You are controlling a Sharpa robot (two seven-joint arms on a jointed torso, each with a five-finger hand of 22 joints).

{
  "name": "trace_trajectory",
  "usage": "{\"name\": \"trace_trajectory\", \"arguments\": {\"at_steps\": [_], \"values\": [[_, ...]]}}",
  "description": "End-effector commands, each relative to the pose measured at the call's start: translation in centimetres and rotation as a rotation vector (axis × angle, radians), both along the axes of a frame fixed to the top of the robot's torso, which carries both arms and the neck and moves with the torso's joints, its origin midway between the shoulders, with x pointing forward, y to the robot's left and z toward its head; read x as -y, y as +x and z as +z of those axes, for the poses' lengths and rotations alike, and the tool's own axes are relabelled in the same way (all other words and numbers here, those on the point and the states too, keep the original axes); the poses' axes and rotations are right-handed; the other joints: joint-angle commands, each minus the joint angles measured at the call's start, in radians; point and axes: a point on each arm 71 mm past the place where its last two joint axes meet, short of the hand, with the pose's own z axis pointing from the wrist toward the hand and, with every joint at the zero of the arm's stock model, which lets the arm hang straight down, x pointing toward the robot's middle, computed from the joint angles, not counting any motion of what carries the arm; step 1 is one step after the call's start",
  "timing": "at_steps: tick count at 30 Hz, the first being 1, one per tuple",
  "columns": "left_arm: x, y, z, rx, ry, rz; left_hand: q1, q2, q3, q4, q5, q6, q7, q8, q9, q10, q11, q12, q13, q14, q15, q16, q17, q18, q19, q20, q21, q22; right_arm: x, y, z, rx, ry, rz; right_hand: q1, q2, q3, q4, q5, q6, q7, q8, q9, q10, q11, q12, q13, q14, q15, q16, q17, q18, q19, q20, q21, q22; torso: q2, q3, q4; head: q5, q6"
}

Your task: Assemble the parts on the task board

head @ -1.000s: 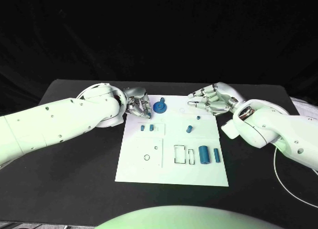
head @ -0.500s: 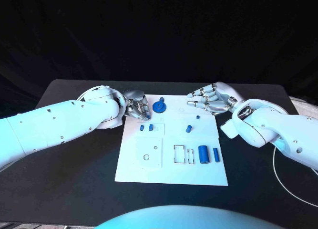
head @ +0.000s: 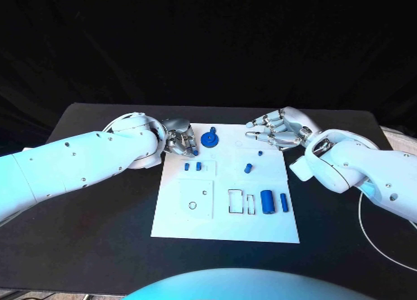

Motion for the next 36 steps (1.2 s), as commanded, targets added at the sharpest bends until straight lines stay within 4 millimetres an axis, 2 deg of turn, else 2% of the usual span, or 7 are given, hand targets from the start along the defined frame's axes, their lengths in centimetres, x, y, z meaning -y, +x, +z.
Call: {"name": "trace_trajectory", "arguments": {"at_steps": [1,17,20,23,30,33,36], "values": [[0.2,-0.1,-0.3,-0.023,0.012,-0.004,-0.011,0.001,0.007,0.001,-0.007,0.005,0.003,-0.004,-0.001,0.008,-0.002,-0.007,-0.001,0.02,0.0,0.002,0.0,-0.012,0.025,-0.002,0.004,0.0,-0.2,-0.1,0.0,0.006,-0.003,0.018,0.0,0.006,-0.006,0.001,0.007,0.008,0.001,0.003,0.001,0.005,-0.002,0.002,0.0,0.044,-0.001,-0.004,0.0,0.019,-0.003,-0.002,-0.006,0.001,0.0,0.0005,-0.0001,0.002,0.0],[-0.4,0.0,-0.4,-0.029,0.031,0.024,-0.032,-0.017,0.019,-0.003,-0.008,-0.034,0.027,-0.042,-0.019,-0.007,0.016,-0.04,-0.004,0.017,0.012,0.003,-0.009,-0.014,0.023,0.006,0.004,0.004,0.0,0.0,-0.2,0.0,-0.014,0.006,0.001,0.008,-0.007,0.001,0.008,0.007,0.001,0.003,0.001,-0.001,-0.002,-0.011,-0.01,0.043,-0.001,-0.01,-0.007,0.021,-0.007,-0.002,-0.01,-0.007,0.0,-0.0002,-0.0004,-0.001,0.001],[-0.7,0.1,-0.3,-0.024,0.023,0.034,-0.035,-0.024,0.026,-0.005,-0.007,-0.078,0.036,-0.069,-0.034,-0.007,0.022,-0.048,-0.005,0.016,0.018,0.003,-0.013,-0.014,0.023,0.01,0.004,0.006,0.3,0.1,-0.3,0.005,-0.032,-0.005,0.013,0.015,-0.002,-0.003,0.004,0.006,0.001,0.002,0.001,-0.058,-0.002,-0.122,-0.093,0.039,-0.001,-0.022,-0.021,0.024,-0.018,-0.002,-0.02,-0.022,-0.001,-0.0002,-0.0002,-0.003,0.002],[-1.0,0.1,-0.1,-0.017,-0.001,0.049,-0.037,-0.031,0.034,-0.007,-0.008,-0.127,0.025,-0.07,-0.049,-0.002,0.015,-0.055,-0.004,0.015,0.014,0.004,-0.018,-0.013,0.023,0.011,0.006,0.008,0.7,0.3,-0.4,0.025,-0.072,-0.016,0.062,0.028,0.033,-0.024,-0.031,0.009,0.004,0.002,0.001,-0.138,-0.001,-0.28,-0.217,0.017,0.0,-0.093,-0.103,0.038,-0.057,-0.004,-0.059,-0.084,-0.001,-0.0009,-0.0008,-0.005,0.003],[-2.6,0.0,0.5,-0.013,-0.103,0.112,-0.039,-0.034,0.038,-0.007,-0.007,-0.144,0.023,-0.068,-0.056,0.001,0.012,-0.06,-0.004,0.015,0.011,0.004,-0.022,-0.012,0.023,0.01,0.005,0.008,1.4,0.4,-0.5,0.088,-0.224,-0.018,0.115,-0.005,0.134,-0.055,-0.051,0.039,0.017,0.004,0.0,-0.153,0.011,-0.513,-0.472,0.012,0.014,-0.16,-0.173,0.045,-0.07,0.002,-0.089,-0.123,-0.003,-0.0012,-0.0003,-0.008,0.008],[-3.5,-0.1,0.9,-0.013,-0.188,0.155,-0.03,-0.026,0.052,-0.013,0.0,-0.119,0.026,-0.053,-0.052,0.003,0.015,-0.064,-0.004,0.013,0.013,0.003,-0.026,-0.011,0.022,0.01,0.001,0.007,1.4,0.3,-0.4,0.134,-0.329,-0.004,0.126,-0.024,0.185,-0.073,-0.051,0.064,0.012,0.008,0.001,-0.144,0.023,-0.596,-0.572,0.014,0.01,-0.174,-0.188,0.046,-0.072,0.006,-0.097,-0.132,-0.003,-0.0005,0.0003,-0.012,0.011],[-4.4,-0.2,1.5,-0.011,-0.321,0.196,-0.021,-0.021,0.067,-0.021,0.009,-0.091,0.029,-0.038,-0.048,0.013,0.016,-0.063,-0.001,0.013,0.014,0.005,-0.025,-0.01,0.019,0.011,-0.01,0.001,1.3,0.1,-0.3,0.186,-0.453,0.011,0.13,-0.033,0.21,-0.081,-0.053,0.092,0.007,0.018,0.004,-0.152,0.017,-0.641,-0.62,0.015,0.011,-0.179,-0.193,0.047,-0.071,0.006,-0.1,-0.135,-0.003,-0.0021,0.0003,-0.016,0.015]]}}
